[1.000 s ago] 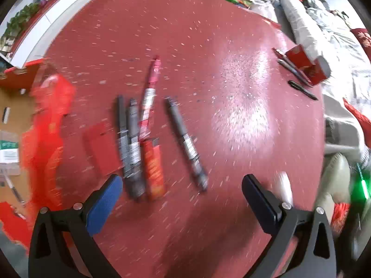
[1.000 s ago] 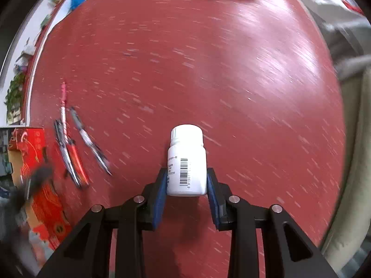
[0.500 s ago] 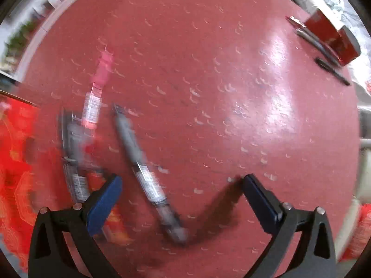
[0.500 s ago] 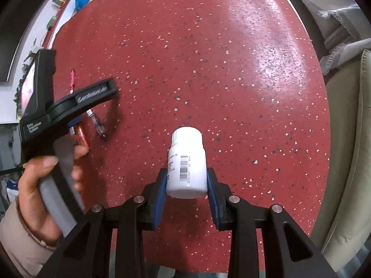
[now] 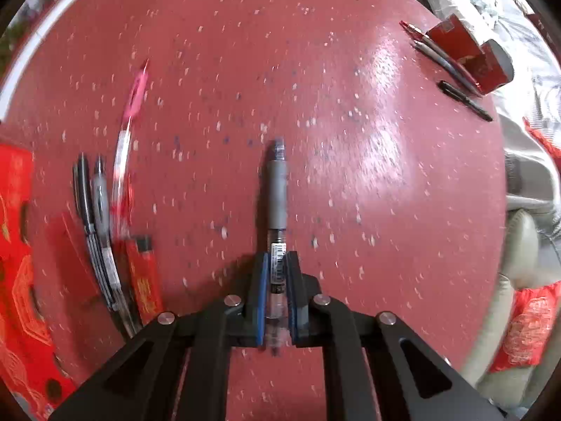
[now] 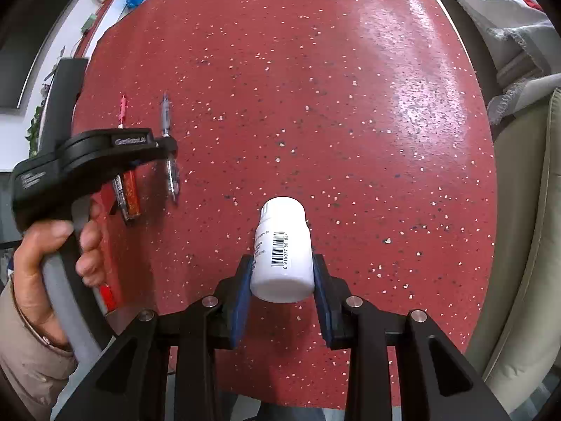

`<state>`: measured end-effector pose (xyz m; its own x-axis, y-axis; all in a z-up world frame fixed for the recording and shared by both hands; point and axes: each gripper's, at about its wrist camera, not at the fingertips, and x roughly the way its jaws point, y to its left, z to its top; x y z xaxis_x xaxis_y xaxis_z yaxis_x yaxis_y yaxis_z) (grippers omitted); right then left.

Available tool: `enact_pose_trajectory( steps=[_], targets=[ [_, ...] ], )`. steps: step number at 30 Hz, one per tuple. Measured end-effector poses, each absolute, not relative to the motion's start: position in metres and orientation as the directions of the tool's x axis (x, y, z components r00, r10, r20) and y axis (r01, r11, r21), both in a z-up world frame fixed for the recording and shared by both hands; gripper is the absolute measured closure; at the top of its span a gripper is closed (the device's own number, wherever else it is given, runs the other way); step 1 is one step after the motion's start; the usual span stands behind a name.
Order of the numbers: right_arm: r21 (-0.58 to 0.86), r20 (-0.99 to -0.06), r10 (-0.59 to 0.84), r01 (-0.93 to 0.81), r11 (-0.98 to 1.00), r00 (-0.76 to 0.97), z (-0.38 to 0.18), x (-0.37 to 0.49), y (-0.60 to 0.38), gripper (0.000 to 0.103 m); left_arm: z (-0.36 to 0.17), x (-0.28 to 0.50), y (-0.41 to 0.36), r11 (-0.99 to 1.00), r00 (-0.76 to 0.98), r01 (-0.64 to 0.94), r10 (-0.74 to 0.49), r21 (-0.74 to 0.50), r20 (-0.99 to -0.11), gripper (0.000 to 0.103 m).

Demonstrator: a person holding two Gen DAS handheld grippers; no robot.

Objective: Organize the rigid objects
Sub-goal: 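Grasp a second white pill bottle with the right tool while the left tool grasps the clear gel pen, then carry the pill bottle and gel pen over the cardboard box with both tools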

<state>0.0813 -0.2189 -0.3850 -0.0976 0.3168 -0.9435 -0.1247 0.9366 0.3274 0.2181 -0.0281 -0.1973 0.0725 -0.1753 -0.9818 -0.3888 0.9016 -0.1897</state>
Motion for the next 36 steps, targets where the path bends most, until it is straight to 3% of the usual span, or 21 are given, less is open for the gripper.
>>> enact_pose_trajectory(
  steps=[11,20,28,36],
  targets=[
    [0.367,-0.927,0.346,-0.166,0.915,-0.144,-0.377,0.053,-0.213,0.069,-0.147,0.11,-0.059,0.963,0.044,-0.157,-0.214,-0.219,-0.976,0.093],
    [0.383,-0.922,0.344,-0.278,0.881,-0.179,-0.364,0.024,-0.193,0.069,-0.1,0.037,-0.076,0.992,0.027,-0.033,-0.122,-0.123,-0.992,0.093],
    [0.403,-0.915,0.366,-0.393,0.827,-0.169,-0.339,0.016,-0.15,0.069,-0.048,0.032,-0.033,0.991,0.142,-0.104,-0.069,-0.084,-0.987,0.093],
    [0.392,-0.917,0.38,-0.441,0.807,-0.119,-0.314,0.017,-0.115,0.069,-0.036,0.029,0.021,0.981,0.224,-0.181,-0.021,-0.063,-0.974,0.093]
  ],
)
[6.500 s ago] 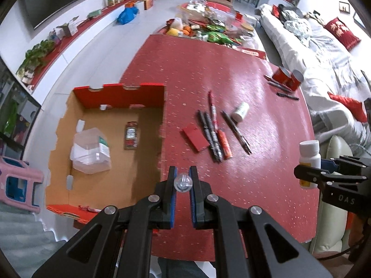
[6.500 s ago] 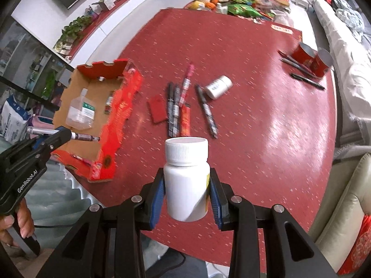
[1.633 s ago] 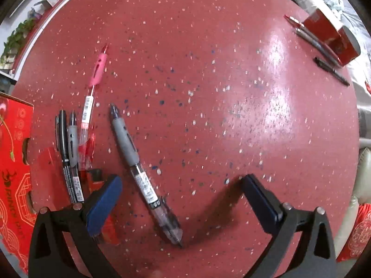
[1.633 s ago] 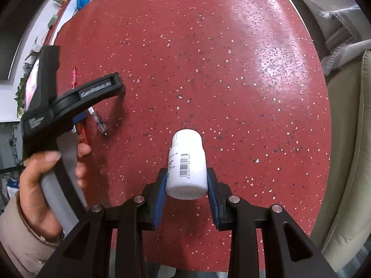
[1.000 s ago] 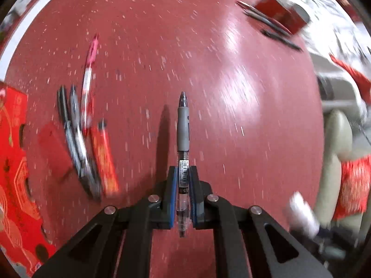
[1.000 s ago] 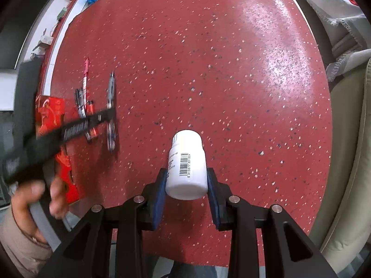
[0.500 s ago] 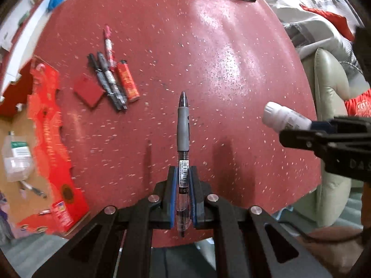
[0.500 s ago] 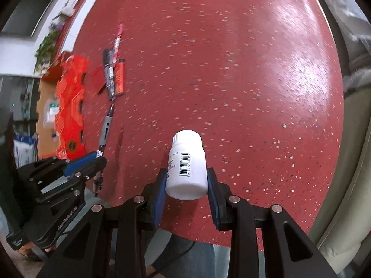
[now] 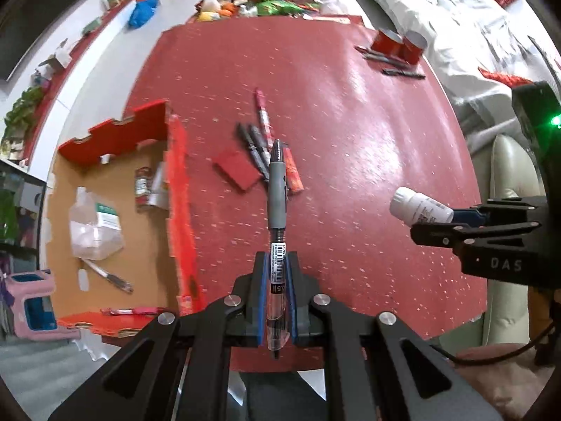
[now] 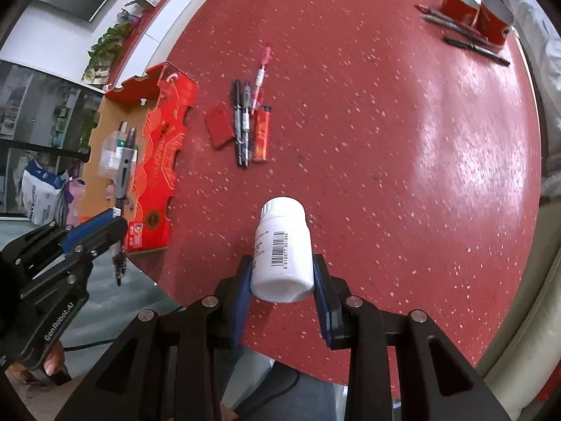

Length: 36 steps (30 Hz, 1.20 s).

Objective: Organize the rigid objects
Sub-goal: 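Carry the pill bottle and gel pen over the cardboard box with both tools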

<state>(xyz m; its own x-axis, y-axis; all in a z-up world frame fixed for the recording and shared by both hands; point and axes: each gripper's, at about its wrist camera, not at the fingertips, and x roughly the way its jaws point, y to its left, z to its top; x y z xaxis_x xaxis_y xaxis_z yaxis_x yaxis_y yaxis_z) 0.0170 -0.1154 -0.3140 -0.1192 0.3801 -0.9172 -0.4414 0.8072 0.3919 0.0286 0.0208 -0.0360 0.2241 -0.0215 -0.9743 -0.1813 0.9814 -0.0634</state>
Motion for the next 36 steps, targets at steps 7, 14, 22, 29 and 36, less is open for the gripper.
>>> enact_pose_trajectory(
  steps=[7,14,22,29,36],
  targets=[
    [0.37,-0.927,0.364,-0.392,0.842,-0.094,-0.307,0.008,-0.092,0.069,-0.032,0.015,0.062,0.985,0.255,-0.144,-0.053,-0.092,-0.965,0.093],
    [0.351,-0.934,0.352,-0.341,0.872,-0.061,-0.296,-0.006,-0.061,0.069,-0.03,0.006,0.091,0.988,0.286,-0.076,-0.109,-0.136,-0.952,0.093],
    [0.326,-0.937,0.348,-0.37,0.87,-0.008,-0.27,-0.017,-0.019,0.069,-0.018,-0.012,0.131,0.981,0.348,-0.102,-0.118,-0.163,-0.93,0.093],
    [0.311,-0.933,0.359,-0.465,0.829,0.015,-0.248,-0.026,0.03,0.069,-0.019,-0.036,0.171,0.963,0.378,-0.199,-0.093,-0.179,-0.921,0.093],
    [0.285,-0.936,0.353,-0.579,0.764,0.006,-0.237,-0.041,0.08,0.069,-0.029,-0.057,0.2,0.937,0.374,-0.289,-0.077,-0.195,-0.924,0.093]
  ],
)
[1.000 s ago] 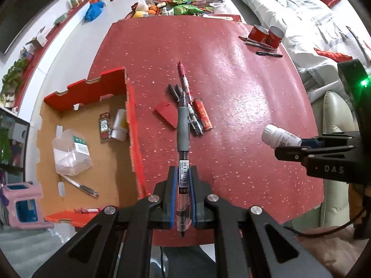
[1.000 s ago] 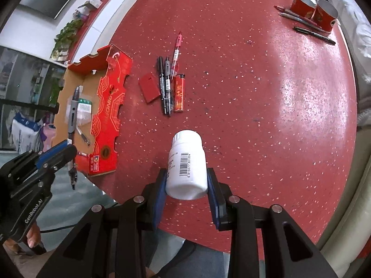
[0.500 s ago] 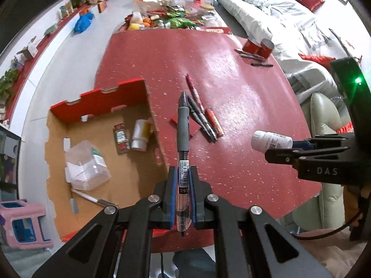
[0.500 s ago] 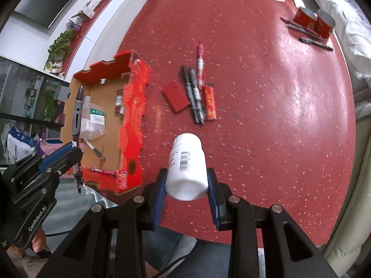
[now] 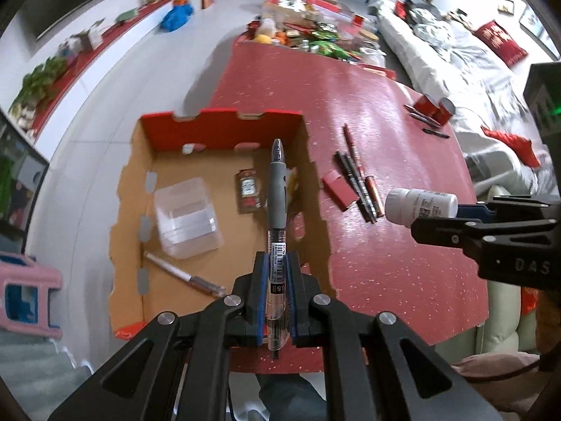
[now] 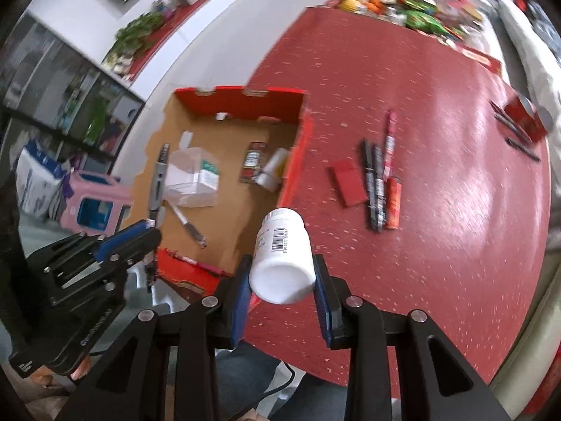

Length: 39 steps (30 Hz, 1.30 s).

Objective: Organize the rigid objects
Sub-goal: 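Carry the pill bottle and gel pen over the cardboard box with both tools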

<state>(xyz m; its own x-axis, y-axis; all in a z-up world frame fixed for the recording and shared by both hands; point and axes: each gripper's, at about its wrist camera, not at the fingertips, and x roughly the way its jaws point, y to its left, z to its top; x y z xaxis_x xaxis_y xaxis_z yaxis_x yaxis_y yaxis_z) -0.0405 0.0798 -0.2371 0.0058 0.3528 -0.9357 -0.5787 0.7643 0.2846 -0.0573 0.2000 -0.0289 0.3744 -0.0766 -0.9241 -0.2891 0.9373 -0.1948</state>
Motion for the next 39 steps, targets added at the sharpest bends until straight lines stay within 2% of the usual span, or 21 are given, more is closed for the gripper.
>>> enact_pose_trajectory(
  steps=[12,39],
  targets=[
    [0.251,-0.948,0.318,-0.675,0.694,-0.025,-0.237,-0.058,0.124,0.069,-0.044,-0.075,0.234,0.89,0.379,-0.391,-0.075,-0.233,-0.922,0.093],
    [0.24,-0.954,0.296,-0.709,0.663,-0.047,-0.246,-0.058,0.167,0.069,-0.063,-0.083,0.265,0.873,0.34,-0.433,-0.072,-0.224,-0.938,0.093]
  ],
)
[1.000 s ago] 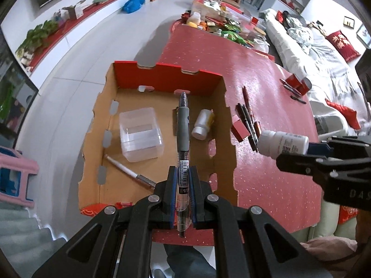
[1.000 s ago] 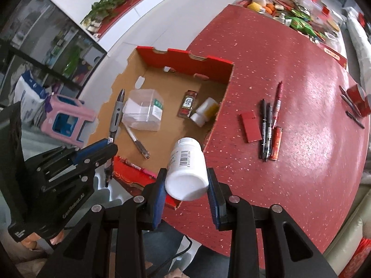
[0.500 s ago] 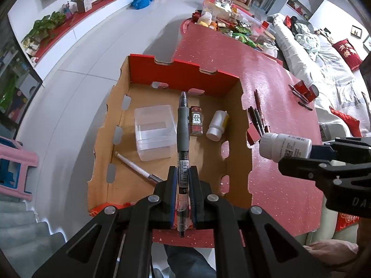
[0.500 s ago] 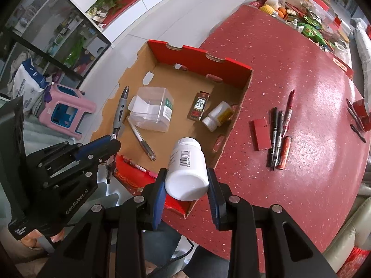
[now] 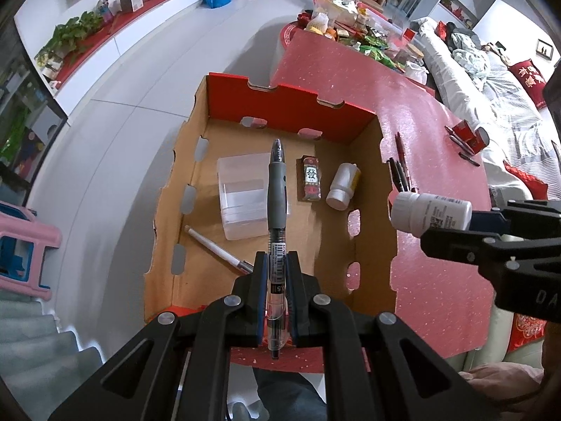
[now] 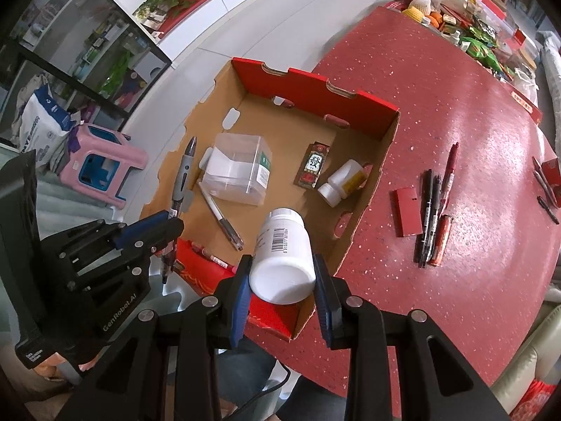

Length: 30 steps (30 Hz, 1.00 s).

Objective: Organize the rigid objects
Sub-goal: 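Carry the pill bottle and gel pen over the cardboard box with both tools, then open the right tool to drop the bottle while the left tool releases the pen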

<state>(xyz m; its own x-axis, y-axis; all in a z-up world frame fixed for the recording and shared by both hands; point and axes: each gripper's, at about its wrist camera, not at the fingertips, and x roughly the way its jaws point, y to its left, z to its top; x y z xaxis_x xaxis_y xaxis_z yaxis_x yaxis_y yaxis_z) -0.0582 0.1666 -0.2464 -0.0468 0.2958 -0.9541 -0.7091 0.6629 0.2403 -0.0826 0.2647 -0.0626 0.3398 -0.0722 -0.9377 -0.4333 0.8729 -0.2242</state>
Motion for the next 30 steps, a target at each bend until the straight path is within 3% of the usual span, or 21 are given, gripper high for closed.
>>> enact_pose_trajectory(
  steps=[16,30],
  targets=[
    [0.264,-0.949,0.31,-0.684,0.68,-0.058,-0.261,-0.044,0.187,0.069,-0.074,-0.066,0.293,0.869,0.297,-0.462,-0.035,-0.175,-0.954,0.093],
    [0.255,-0.964,0.234,-0.681,0.686,-0.125,-0.302,-0.05,0.191,0.069,-0.108,-0.048,0.266,0.917,0.179,-0.38,-0.053,-0.119,-0.982,0.092]
  ],
)
